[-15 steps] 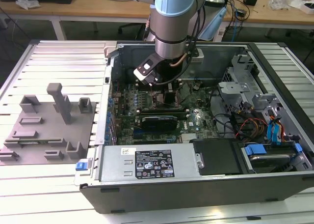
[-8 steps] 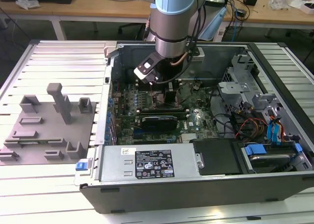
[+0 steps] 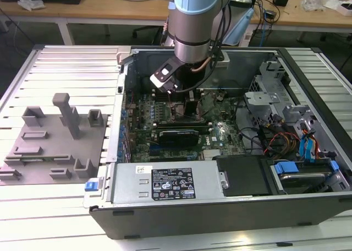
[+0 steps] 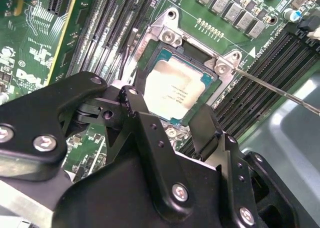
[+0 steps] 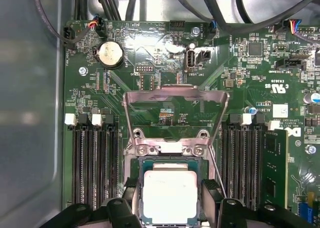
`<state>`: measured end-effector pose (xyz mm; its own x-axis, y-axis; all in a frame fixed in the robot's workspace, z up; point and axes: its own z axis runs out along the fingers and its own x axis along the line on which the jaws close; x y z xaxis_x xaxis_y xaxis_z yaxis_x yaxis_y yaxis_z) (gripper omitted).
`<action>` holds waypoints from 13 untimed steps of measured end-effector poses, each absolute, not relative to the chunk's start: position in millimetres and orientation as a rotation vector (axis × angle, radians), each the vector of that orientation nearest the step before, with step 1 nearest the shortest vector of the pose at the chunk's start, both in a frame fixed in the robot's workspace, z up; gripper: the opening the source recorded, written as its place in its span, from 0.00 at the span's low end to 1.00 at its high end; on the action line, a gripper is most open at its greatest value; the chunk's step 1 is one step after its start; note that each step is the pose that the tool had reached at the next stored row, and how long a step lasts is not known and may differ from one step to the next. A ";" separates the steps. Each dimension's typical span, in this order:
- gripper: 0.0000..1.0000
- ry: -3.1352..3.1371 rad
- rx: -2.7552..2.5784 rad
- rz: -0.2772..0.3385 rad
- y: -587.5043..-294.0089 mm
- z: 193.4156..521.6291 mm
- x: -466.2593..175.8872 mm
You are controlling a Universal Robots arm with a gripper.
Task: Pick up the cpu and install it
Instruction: 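Place the cpu into insertion slot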
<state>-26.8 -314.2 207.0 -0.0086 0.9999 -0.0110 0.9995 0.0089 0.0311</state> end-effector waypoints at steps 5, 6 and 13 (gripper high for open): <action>0.60 2.210 2.191 0.022 -314.2 207.5 -26.8; 0.60 2.210 2.191 0.022 -314.2 207.6 -26.8; 0.17 2.210 2.191 0.022 -314.2 207.6 -26.8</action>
<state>-26.8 -314.2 207.6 -0.0086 0.9999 -0.0110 0.9995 0.0089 0.0311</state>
